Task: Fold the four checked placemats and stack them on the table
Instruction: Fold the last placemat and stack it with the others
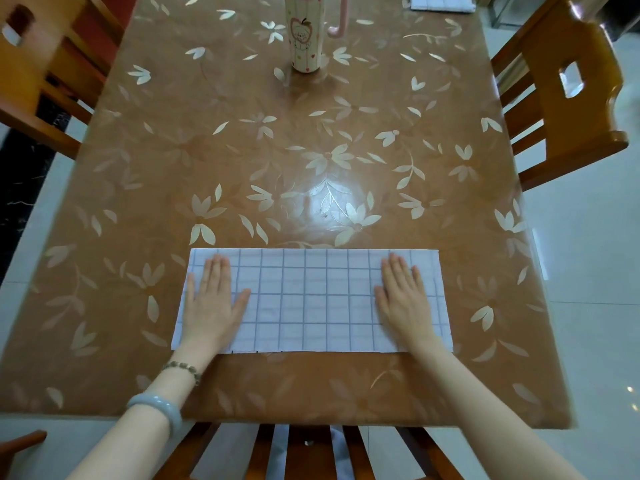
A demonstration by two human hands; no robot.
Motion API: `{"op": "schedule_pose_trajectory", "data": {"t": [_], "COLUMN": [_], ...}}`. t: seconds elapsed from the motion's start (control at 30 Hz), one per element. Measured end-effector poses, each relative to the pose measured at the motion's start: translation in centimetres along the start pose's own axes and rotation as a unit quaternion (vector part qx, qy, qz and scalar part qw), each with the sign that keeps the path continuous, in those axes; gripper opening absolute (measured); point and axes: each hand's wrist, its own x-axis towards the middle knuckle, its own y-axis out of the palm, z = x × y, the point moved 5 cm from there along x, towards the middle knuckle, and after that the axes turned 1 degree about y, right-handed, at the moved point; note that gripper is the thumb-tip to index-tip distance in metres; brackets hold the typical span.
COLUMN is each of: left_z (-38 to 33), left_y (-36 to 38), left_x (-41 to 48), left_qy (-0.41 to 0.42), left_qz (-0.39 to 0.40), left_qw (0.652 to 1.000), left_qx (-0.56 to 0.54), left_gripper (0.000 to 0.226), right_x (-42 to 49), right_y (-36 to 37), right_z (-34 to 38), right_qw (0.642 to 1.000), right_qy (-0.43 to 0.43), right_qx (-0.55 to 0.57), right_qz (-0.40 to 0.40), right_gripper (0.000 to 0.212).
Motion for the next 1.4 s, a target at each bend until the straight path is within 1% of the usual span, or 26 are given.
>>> {"op": "schedule_pose_trajectory", "data": {"t": [0.1, 0.17, 0.2, 0.27, 0.33, 0.37, 0.43, 0.5, 0.6, 0.67, 0.83, 0.87, 0.93, 0.97, 1.03, 1.1, 1.27, 1.4], "left_z": [3.6, 4.9, 5.2, 4.8, 3.7, 3.2, 2.5, 2.5, 2.6, 2.4, 2.0, 2.2, 2.9, 3.4, 4.1, 4.5, 5.9, 6.1], "left_y": [-0.6, -1.2, -1.6, -2.5, -3.6, -4.0, -4.5, -4.8, -5.3, -5.6, -6.2, -6.1, -5.8, -5.8, -6.4, -7.6, -11.5, -14.2], "left_x": [-0.1, -0.4, -0.6, -1.1, -1.6, -1.7, -1.7, -1.6, -1.3, -1.4, -1.9, -1.9, -2.1, -2.4, -2.8, -3.0, -3.7, -4.5], "left_qy": [-0.038, -0.066, -0.089, -0.147, -0.206, -0.23, -0.258, -0.277, -0.302, -0.317, -0.317, -0.31, -0.297, -0.295, -0.29, -0.272, -0.243, -0.222], "left_qz": [0.005, 0.002, 0.0, -0.011, -0.039, -0.048, -0.051, -0.044, -0.031, -0.021, -0.004, 0.003, 0.019, 0.025, 0.032, 0.026, -0.012, -0.019], "left_qw": [0.999, 0.998, 0.995, 0.986, 0.967, 0.958, 0.948, 0.943, 0.928, 0.915, 0.896, 0.886, 0.854, 0.84, 0.827, 0.833, 0.87, 0.884], "left_qx": [-0.007, -0.018, -0.033, -0.08, -0.144, -0.166, -0.18, -0.18, -0.215, -0.248, -0.311, -0.344, -0.426, -0.454, -0.48, -0.481, -0.428, -0.412], "left_gripper": [0.081, 0.084, 0.087, 0.09, 0.09, 0.091, 0.097, 0.1, 0.098, 0.088, 0.053, 0.043, 0.026, 0.02, 0.016, 0.015, 0.015, 0.013], "right_x": [-0.9, -1.0, -1.0, -0.5, 0.1, 0.2, 0.4, 0.4, 0.5, 0.6, 0.9, 0.9, 1.1, 1.2, 1.3, 1.5, 1.8, 1.8], "right_y": [-1.2, -1.9, -2.4, -3.6, -4.2, -4.2, -3.8, -3.2, -2.0, -1.7, -1.7, -1.7, -1.7, -1.6, -1.5, -1.4, -1.0, -0.6], "right_z": [-4.7, -5.8, -5.8, -3.9, -0.3, 1.8, 5.8, 8.8, 10.2, 10.3, 10.1, 10.0, 9.8, 9.8, 9.9, 10.5, 13.9, 15.9], "right_qw": [0.999, 0.998, 0.997, 0.996, 0.992, 0.989, 0.984, 0.983, 0.986, 0.985, 0.978, 0.976, 0.973, 0.972, 0.972, 0.972, 0.969, 0.966], "right_qy": [0.04, 0.059, 0.069, 0.071, 0.022, -0.007, -0.052, -0.076, -0.061, -0.044, -0.013, -0.012, -0.013, -0.014, -0.016, -0.015, -0.027, -0.044], "right_qx": [0.001, 0.009, 0.009, 0.024, 0.058, 0.088, 0.148, 0.166, 0.153, 0.152, 0.184, 0.191, 0.202, 0.202, 0.19, 0.183, 0.183, 0.187], "right_qz": [0.005, 0.0, -0.016, -0.057, -0.108, -0.119, -0.088, -0.03, 0.035, 0.061, 0.101, 0.105, 0.114, 0.121, 0.136, 0.147, 0.166, 0.176], "right_gripper": [0.071, 0.076, 0.073, 0.055, 0.038, 0.033, 0.027, 0.03, 0.041, 0.045, 0.044, 0.045, 0.049, 0.051, 0.053, 0.053, 0.06, 0.069]}}
